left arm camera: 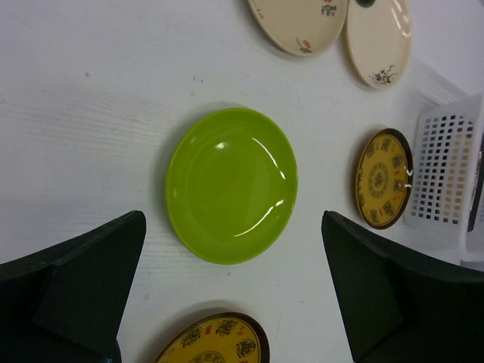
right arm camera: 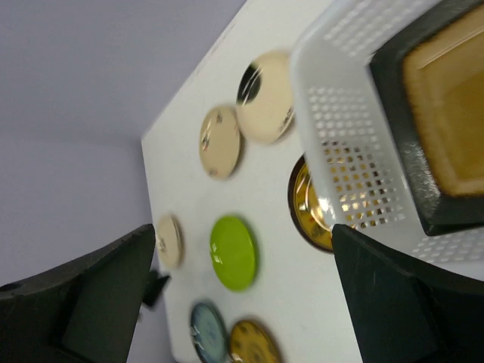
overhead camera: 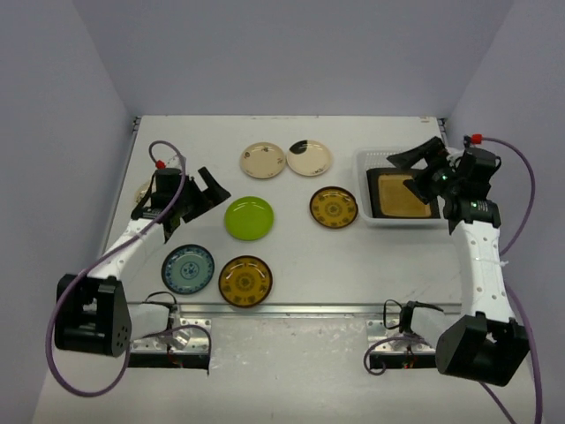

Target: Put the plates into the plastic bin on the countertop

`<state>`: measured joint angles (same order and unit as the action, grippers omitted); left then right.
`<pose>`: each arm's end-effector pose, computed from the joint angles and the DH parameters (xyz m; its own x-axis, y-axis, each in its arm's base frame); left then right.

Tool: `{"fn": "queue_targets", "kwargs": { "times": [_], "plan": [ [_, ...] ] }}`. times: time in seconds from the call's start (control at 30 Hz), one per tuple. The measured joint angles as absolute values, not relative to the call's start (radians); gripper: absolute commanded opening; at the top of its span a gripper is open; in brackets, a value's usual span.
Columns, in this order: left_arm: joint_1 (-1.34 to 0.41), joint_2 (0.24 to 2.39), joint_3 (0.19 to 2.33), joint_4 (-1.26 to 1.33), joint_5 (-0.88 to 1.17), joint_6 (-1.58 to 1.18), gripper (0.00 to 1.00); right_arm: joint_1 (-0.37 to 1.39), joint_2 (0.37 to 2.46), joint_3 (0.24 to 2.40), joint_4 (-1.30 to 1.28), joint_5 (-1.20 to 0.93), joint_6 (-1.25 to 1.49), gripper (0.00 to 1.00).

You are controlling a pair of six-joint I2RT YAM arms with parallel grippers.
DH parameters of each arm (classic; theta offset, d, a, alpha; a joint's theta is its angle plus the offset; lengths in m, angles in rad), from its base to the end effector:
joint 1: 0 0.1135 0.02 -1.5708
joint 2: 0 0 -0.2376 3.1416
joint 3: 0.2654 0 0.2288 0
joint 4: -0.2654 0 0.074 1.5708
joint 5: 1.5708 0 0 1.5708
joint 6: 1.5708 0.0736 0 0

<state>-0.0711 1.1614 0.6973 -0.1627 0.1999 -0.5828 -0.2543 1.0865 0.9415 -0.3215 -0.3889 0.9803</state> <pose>0.2664 -0.0336 0.2006 -0.6151 -0.4970 -0.6121 -0.1299 0.8296 -0.5430 0.2620 -0.0393 0.2873 -0.3212 0.8777 -0.3556 0.3087 0.4521 0.8369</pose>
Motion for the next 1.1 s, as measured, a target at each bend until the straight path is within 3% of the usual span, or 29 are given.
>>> {"fn": "queue_targets", "kwargs": {
  "times": [0.17,0.23,0.33,0.47,0.7,0.77,0.8,1.1],
  "plan": [
    [-0.077,1.373,0.765,-0.177,0.206,-0.524,1.00,-0.055,1.070,0.939,-0.304,-0.627,0.721,0.99],
    [-0.078,1.408,0.771,-0.181,0.206,-0.502,0.95,-0.025,1.055,0.914,-0.286,-0.710,0.670,0.99],
    [-0.081,1.484,0.804,-0.183,0.228,-0.472,0.83,-0.023,1.019,0.836,-0.243,-0.799,0.639,0.98],
    [-0.091,1.617,0.852,-0.167,0.256,-0.444,0.53,-0.018,1.008,0.776,-0.210,-0.875,0.634,0.98],
    [-0.104,1.717,0.861,-0.137,0.285,-0.425,0.29,-0.010,0.973,0.751,-0.149,-0.947,0.625,0.97],
    [-0.104,1.731,0.865,-0.124,0.287,-0.423,0.17,-0.010,0.964,0.743,-0.135,-0.960,0.624,0.97],
    [-0.104,1.739,0.867,-0.120,0.286,-0.420,0.02,-0.010,0.962,0.738,-0.125,-0.966,0.625,0.97],
    [-0.105,1.741,0.845,-0.060,0.315,-0.434,0.00,0.020,0.972,0.692,-0.053,-0.978,0.640,0.99]
  ]
}}
